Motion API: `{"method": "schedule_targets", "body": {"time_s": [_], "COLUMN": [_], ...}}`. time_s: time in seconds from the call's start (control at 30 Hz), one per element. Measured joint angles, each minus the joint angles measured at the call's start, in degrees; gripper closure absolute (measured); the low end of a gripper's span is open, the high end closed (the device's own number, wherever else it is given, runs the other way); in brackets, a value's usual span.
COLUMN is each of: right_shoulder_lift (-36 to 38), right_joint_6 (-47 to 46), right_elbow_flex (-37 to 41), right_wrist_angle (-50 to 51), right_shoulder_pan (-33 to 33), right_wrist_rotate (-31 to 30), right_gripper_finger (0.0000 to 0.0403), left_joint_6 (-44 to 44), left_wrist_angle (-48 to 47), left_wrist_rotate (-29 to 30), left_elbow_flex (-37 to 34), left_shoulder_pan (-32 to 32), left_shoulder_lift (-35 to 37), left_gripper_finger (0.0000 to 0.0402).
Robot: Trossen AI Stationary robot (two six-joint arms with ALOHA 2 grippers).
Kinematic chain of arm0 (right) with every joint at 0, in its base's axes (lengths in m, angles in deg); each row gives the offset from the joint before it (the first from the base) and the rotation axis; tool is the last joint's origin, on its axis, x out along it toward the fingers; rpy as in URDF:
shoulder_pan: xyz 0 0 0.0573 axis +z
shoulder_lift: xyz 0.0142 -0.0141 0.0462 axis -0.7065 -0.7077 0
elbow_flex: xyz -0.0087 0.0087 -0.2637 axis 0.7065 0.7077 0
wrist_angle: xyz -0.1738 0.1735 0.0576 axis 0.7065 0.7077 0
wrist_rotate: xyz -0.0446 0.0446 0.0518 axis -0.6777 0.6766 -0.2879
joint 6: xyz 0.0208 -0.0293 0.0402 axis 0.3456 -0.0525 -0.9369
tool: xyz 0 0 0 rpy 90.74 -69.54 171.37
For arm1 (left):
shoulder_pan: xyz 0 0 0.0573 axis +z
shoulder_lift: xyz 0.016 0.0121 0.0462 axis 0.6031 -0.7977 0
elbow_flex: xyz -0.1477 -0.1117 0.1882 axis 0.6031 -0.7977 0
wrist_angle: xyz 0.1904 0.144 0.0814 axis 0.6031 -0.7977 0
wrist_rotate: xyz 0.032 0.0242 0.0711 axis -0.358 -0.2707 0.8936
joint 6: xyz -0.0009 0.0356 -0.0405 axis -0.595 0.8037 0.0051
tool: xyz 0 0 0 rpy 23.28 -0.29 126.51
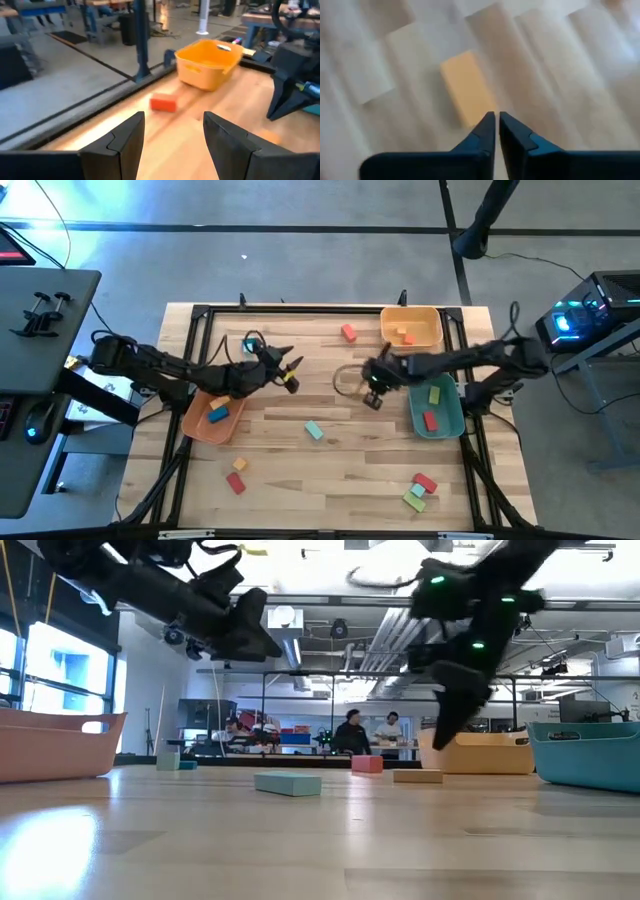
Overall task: Sort blocks by size
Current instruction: Put the thin yellow rectangular block into the green bin
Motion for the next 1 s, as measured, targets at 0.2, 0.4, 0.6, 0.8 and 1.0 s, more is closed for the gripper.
{"method": "schedule_targets", "body": {"time_s": [0.2,0.4,0.6,0.8,1.0], "right_shoulder_lift": [2.95,1.12,-3.91,-10.12,-10.98], "right_joint_6": [-0.58,9.17,19.35,18.27,13.73], "right_elbow_flex": [14.72,19.05,19.10,18.66,18.61], "right_wrist_angle": [-23.79,-41.42,-45.29,-49.05,-49.74], "right_shoulder_pan": [1.55,0.31,-0.94,-0.51,1.34], "right_wrist_rotate": [0.04,0.70,5.99,6.79,5.17], "right_gripper_finger": [0.0276,0.0145,0.0113,0.0164,0.0275], "left_joint_6": [-2.22,0.76,2.75,3.33,3.83], "left_wrist_angle": [1.51,5.50,7.62,7.82,7.95], "left_wrist_rotate": [2.13,2.53,2.54,2.53,2.52], "left_elbow_flex": [-0.08,-0.03,-0.06,-0.06,-0.06], "left_shoulder_pan": [-3.95,-4.54,-4.32,-4.06,-4.06], "left_shoulder_lift": [-1.14,-1.12,-1.12,-1.14,-1.14], "left_gripper_finger": [0.0214,0.0214,0.0214,0.0214,0.0214]}}
